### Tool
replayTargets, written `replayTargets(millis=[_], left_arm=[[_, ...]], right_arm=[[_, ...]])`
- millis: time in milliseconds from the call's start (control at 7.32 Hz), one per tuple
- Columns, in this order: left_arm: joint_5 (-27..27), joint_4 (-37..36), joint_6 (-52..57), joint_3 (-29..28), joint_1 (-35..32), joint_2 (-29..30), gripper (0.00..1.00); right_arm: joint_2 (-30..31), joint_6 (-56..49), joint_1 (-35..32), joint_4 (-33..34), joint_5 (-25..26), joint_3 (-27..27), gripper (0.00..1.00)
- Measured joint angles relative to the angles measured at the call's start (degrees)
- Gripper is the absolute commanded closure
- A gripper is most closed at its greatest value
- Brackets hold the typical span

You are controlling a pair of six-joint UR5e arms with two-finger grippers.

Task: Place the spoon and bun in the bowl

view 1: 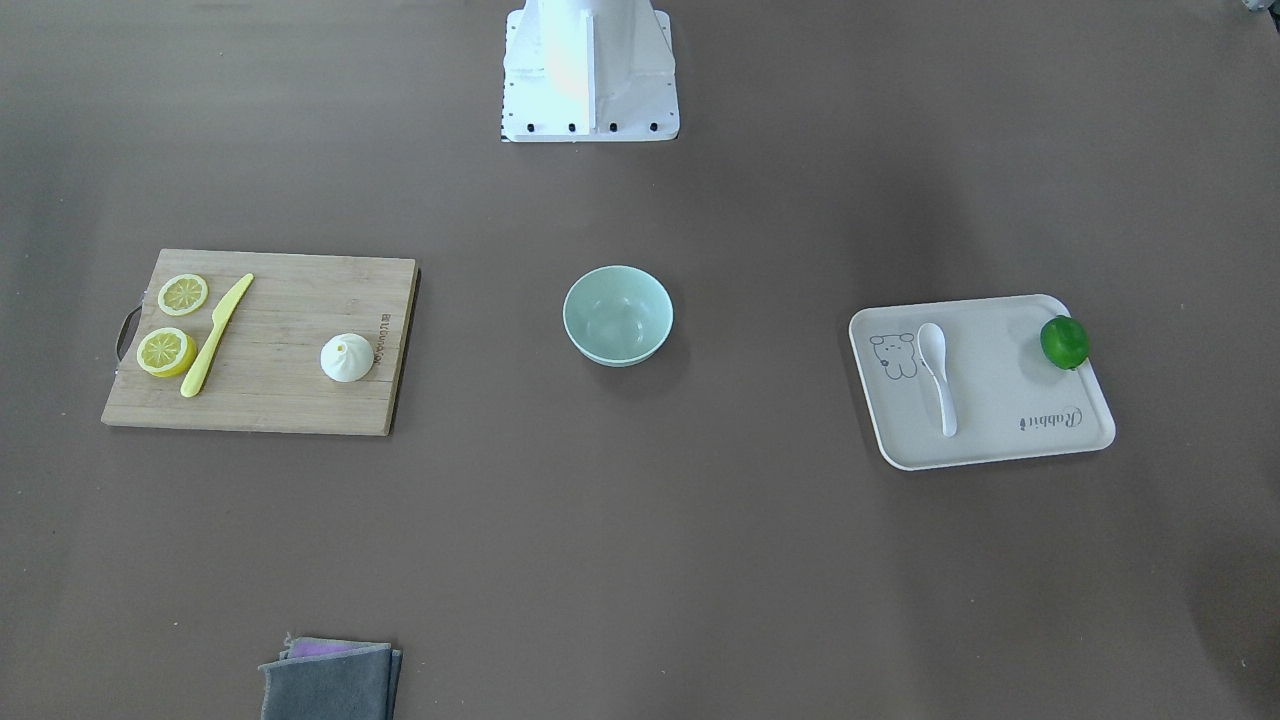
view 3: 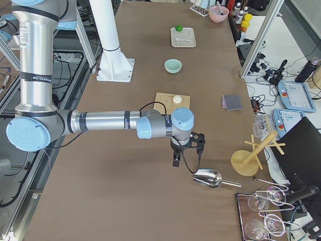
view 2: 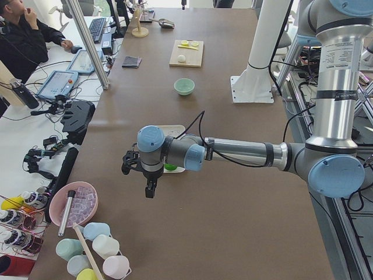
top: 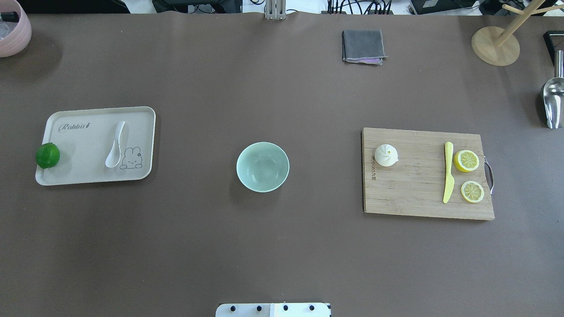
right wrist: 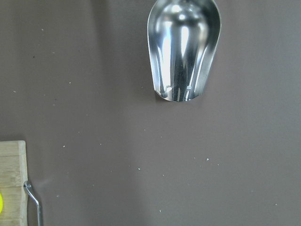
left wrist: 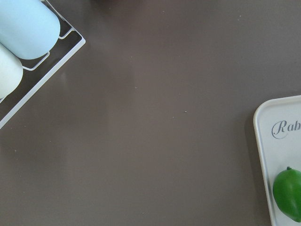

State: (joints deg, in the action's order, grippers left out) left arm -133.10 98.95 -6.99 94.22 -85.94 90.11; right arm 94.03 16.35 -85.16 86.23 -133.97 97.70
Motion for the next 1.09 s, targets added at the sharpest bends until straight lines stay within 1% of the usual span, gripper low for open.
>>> replayTargets(millis=[273, 547, 683, 957, 1094], left_arm=[[-0.2, 0.0, -0.2, 1.9, 0.5, 2.0, 0.02], [-0.2, 0.7, -3.5, 4.1, 4.1, 5.8, 0.02], [-0.3, 1.7, -8.5, 4.8, 7.1, 7.3, 0.02], [0.0, 5.0, -21.4, 4.4, 14.6, 10.4, 0.02], [1.2, 9.5, -24.2, 3.7, 17.7, 10.8, 0.02]], right_arm=[[-1.8, 0.1, 0.4, -0.2, -0.1, 0.0, 0.0], [-4.9, 0.1, 1.9, -0.3, -0.3, -0.1, 0.0], [-6.1, 0.2, 2.5, -0.3, -1.0, 0.1, 0.0], [-7.7, 0.3, 4.0, -1.1, -2.2, 0.2, 0.0], [-7.9, 0.3, 4.7, -2.2, -2.3, 0.1, 0.0]])
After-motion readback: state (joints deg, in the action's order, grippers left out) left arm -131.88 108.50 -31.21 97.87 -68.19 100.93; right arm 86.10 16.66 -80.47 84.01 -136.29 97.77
